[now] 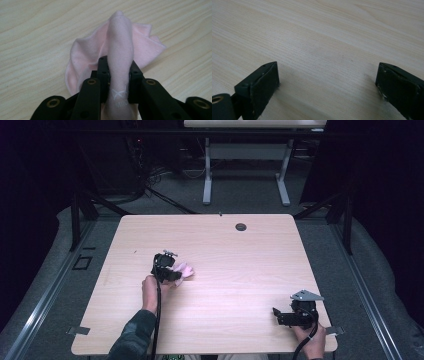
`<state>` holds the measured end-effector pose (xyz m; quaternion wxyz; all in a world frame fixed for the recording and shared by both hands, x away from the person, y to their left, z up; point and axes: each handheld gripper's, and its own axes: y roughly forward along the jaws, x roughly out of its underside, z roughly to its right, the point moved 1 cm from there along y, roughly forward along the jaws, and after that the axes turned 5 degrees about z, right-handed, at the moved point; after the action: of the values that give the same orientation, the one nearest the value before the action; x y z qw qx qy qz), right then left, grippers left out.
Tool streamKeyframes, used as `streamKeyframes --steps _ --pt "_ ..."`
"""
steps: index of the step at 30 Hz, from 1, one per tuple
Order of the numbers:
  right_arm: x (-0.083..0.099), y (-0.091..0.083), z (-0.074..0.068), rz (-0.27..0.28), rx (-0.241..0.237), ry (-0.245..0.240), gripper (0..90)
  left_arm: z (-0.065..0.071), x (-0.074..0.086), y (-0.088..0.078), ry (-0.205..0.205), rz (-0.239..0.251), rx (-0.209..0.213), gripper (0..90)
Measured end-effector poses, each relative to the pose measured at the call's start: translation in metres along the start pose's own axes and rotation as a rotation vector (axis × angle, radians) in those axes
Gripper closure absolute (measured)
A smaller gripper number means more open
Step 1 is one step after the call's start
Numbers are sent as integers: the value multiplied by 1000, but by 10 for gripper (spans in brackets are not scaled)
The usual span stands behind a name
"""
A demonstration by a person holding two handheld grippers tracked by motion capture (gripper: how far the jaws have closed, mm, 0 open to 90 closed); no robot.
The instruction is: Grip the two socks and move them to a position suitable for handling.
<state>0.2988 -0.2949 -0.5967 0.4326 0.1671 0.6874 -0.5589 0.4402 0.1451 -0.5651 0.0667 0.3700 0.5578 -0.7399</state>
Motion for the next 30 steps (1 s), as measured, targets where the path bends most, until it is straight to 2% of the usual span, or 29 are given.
streamKeyframes --steps 5,7,8,10,13,15,20,21,23,27,30 --pt "0 0 0 -1 1 -5 51 0 0 -3 -1 22 5 793" --pt "0 0 0 0 1 -5 54 3 -2 -7 5 39 21 763" --pt "0 0 0 0 3 -5 54 5 -3 -8 4 36 22 730" --pt "0 0 0 1 2 -7 54 6 -4 -7 4 30 19 553" --pt "0 -1 0 -1 3 -6 55 12 -5 -11 27 48 2 507" --pt "0 -1 0 -1 3 -6 56 18 -6 -18 61 74 -15 520" --pt "0 -1 0 1 3 -7 59 26 -6 -22 118 72 -46 785" --pt "0 -1 0 2 4 -8 60 26 -6 -23 122 71 -45 799" --pt "0 -1 0 4 8 -7 62 26 -6 -28 120 112 -45 820" --pt "0 -1 0 3 6 -6 64 26 -9 -35 126 118 -40 811" --pt "0 -1 0 2 6 -7 64 27 -10 -38 121 114 -34 750"
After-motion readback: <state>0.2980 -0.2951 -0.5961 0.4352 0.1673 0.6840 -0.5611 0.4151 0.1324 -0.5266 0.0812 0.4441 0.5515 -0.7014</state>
